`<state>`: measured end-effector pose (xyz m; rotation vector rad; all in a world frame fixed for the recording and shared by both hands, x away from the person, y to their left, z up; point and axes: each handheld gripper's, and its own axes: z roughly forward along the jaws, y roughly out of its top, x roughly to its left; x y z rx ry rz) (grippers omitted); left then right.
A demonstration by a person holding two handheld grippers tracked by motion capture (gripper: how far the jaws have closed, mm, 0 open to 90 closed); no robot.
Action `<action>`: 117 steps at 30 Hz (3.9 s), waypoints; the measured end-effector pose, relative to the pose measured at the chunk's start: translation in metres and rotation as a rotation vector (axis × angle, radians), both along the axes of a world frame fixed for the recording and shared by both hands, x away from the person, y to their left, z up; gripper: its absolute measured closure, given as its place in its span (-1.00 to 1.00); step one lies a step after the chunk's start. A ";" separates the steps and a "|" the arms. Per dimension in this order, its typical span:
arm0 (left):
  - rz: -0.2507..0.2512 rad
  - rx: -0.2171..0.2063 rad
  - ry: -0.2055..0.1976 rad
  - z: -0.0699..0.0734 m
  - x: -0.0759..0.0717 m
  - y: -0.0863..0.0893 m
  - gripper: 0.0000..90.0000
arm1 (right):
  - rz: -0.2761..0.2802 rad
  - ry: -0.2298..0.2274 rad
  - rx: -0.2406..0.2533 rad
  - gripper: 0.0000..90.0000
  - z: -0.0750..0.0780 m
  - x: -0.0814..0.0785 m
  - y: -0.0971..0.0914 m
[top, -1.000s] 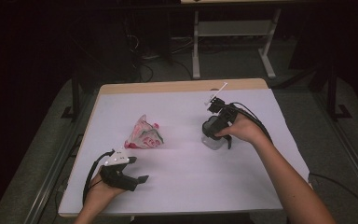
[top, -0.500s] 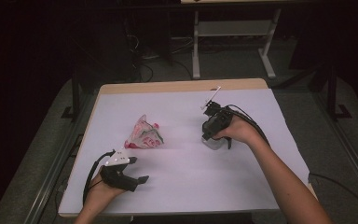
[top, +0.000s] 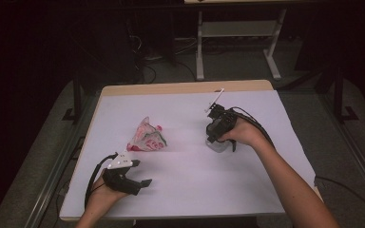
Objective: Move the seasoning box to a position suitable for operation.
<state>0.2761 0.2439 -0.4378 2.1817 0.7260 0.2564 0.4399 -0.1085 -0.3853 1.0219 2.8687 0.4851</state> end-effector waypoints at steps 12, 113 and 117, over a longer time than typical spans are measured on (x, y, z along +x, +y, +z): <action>-0.009 0.012 -0.003 0.000 0.001 0.001 -0.69 | 0.013 -0.006 -0.003 -0.67 0.002 0.000 -0.003; -0.064 -0.009 -0.006 -0.001 -0.005 -0.012 -0.69 | 0.637 -0.068 -0.008 -0.80 0.026 -0.109 0.035; -0.063 -0.013 -0.006 -0.001 -0.005 -0.012 -0.69 | 0.613 -0.084 -0.006 -0.81 0.029 -0.110 0.028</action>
